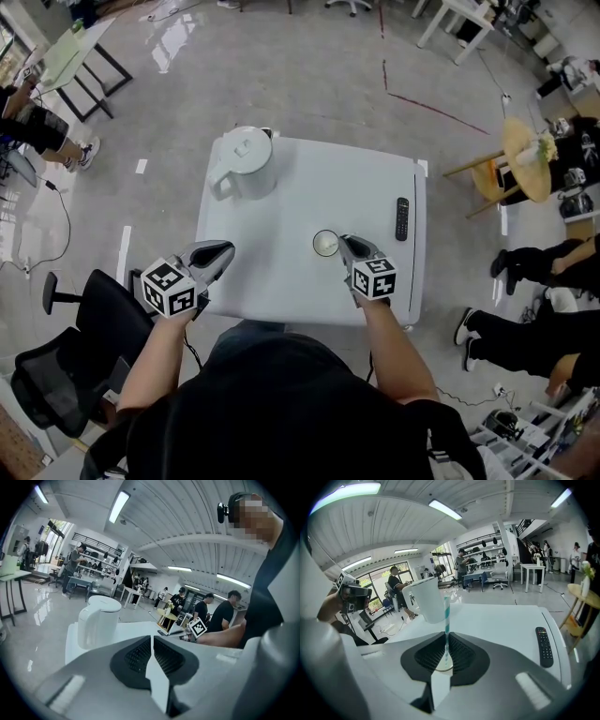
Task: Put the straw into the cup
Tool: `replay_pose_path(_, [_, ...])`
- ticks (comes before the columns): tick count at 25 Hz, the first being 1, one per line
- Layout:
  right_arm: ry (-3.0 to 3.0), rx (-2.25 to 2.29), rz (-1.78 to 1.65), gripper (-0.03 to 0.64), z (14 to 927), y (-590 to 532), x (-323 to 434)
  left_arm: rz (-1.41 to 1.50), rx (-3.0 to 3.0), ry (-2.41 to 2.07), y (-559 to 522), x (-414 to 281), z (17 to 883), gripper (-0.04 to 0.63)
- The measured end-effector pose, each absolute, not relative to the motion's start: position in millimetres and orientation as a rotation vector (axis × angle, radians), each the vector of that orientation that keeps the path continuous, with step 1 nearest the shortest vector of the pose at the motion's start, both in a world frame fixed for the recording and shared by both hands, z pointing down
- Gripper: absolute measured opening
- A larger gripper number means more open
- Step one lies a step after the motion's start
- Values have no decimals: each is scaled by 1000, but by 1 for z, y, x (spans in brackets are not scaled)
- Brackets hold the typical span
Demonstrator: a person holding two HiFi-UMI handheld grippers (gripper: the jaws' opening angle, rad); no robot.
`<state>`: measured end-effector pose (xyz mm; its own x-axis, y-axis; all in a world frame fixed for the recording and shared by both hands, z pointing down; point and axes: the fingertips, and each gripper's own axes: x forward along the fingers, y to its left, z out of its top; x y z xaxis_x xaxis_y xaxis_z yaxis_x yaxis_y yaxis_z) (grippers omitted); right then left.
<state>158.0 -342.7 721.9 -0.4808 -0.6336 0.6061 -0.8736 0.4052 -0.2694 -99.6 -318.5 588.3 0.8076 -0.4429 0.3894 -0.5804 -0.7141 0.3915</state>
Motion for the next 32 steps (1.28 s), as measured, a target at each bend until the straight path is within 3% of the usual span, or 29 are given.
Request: replay_pose_path(32, [-2219, 1241, 827, 55, 750, -344, 150, 354, 2479, -719, -327, -91, 595, 18])
